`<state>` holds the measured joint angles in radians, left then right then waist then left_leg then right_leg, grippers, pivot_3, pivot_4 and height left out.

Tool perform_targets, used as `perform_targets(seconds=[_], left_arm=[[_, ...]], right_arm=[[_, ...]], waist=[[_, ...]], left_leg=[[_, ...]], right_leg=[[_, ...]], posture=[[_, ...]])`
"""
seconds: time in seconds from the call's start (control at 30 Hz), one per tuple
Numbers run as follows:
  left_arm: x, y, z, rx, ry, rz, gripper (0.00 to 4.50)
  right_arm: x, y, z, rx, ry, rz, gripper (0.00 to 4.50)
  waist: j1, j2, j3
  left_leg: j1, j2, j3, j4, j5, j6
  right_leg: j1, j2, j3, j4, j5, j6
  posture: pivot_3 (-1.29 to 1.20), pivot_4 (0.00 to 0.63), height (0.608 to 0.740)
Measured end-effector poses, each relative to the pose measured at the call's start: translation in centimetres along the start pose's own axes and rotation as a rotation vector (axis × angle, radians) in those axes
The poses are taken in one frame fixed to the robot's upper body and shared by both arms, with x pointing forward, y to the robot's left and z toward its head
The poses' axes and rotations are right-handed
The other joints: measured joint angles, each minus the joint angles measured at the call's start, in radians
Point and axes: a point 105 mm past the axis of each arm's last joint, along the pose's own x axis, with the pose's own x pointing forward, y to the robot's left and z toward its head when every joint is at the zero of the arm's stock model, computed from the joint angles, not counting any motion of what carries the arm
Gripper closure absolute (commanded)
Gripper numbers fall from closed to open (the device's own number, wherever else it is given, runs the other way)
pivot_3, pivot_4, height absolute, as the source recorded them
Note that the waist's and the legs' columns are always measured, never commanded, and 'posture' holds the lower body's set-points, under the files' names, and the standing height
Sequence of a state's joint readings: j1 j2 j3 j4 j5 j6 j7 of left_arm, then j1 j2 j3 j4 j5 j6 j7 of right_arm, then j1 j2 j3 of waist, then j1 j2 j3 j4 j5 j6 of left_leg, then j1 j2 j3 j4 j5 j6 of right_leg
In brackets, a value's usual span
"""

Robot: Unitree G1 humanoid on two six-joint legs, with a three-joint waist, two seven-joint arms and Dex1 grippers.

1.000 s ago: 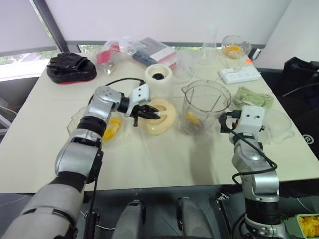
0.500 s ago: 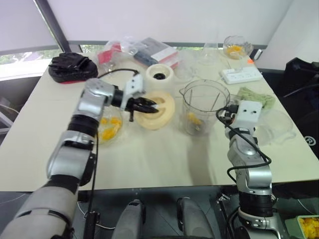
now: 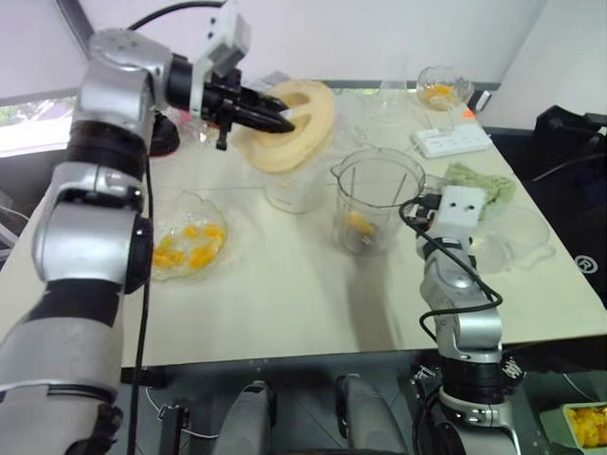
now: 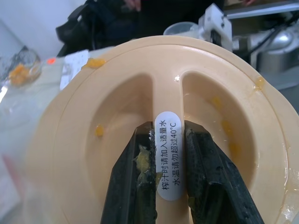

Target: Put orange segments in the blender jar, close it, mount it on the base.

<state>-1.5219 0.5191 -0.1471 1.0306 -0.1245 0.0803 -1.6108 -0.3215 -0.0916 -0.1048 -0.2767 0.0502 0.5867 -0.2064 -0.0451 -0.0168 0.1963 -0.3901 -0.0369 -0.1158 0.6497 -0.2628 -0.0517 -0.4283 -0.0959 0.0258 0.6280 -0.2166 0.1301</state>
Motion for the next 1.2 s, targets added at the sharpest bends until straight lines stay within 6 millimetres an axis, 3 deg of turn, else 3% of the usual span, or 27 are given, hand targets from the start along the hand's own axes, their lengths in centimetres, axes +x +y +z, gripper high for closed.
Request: perform_targets(seconds=[0.2, 0.47, 0.8, 1.2], left_arm=[[4.5, -0.8, -0.8, 0.025, 0.026, -0.112, 4.23], [7.2, -1.4, -1.0, 0.044, 0.047, -0.158, 4.23], [8.9, -2.1, -2.2, 0.102, 0.157, -0.207, 4.23], [8.5, -2.6, -3.1, 0.163, 0.237, -0.26, 4.23]], right_arm=[[-0.6, 2.6, 0.3, 0.002, 0.01, 0.11, 3.43], [-1.7, 5.4, 0.4, -0.022, 0.025, 0.26, 3.43], [-1.9, 5.6, 0.0, -0.026, 0.037, 0.271, 3.43], [-1.7, 5.4, -0.2, -0.027, 0.033, 0.257, 3.43]], waist=[[-0.005, 0.001, 0.001], [-0.001, 0.001, 0.001], [0.0, 0.001, 0.001], [0.0, 0.001, 0.001]], left_leg=[[-0.001, 0.0, 0.0, -0.001, 0.0, 0.0], [-0.002, 0.0, 0.0, 0.0, 0.0, 0.0], [-0.002, 0.0, 0.0, 0.0, 0.0, 0.0], [-0.001, 0.0, 0.0, 0.0, 0.0, 0.0]], right_leg=[[-0.002, 0.0, 0.0, 0.001, 0.0, 0.0], [-0.002, 0.0, 0.0, 0.001, 0.0, 0.0], [-0.002, 0.0, 0.0, 0.001, 0.0, 0.0], [-0.002, 0.0, 0.0, 0.001, 0.0, 0.0]], posture=[[0.0, 0.15, 0.74], [0.0, 0.15, 0.74], [0.0, 0.15, 0.74], [0.0, 0.15, 0.74]])
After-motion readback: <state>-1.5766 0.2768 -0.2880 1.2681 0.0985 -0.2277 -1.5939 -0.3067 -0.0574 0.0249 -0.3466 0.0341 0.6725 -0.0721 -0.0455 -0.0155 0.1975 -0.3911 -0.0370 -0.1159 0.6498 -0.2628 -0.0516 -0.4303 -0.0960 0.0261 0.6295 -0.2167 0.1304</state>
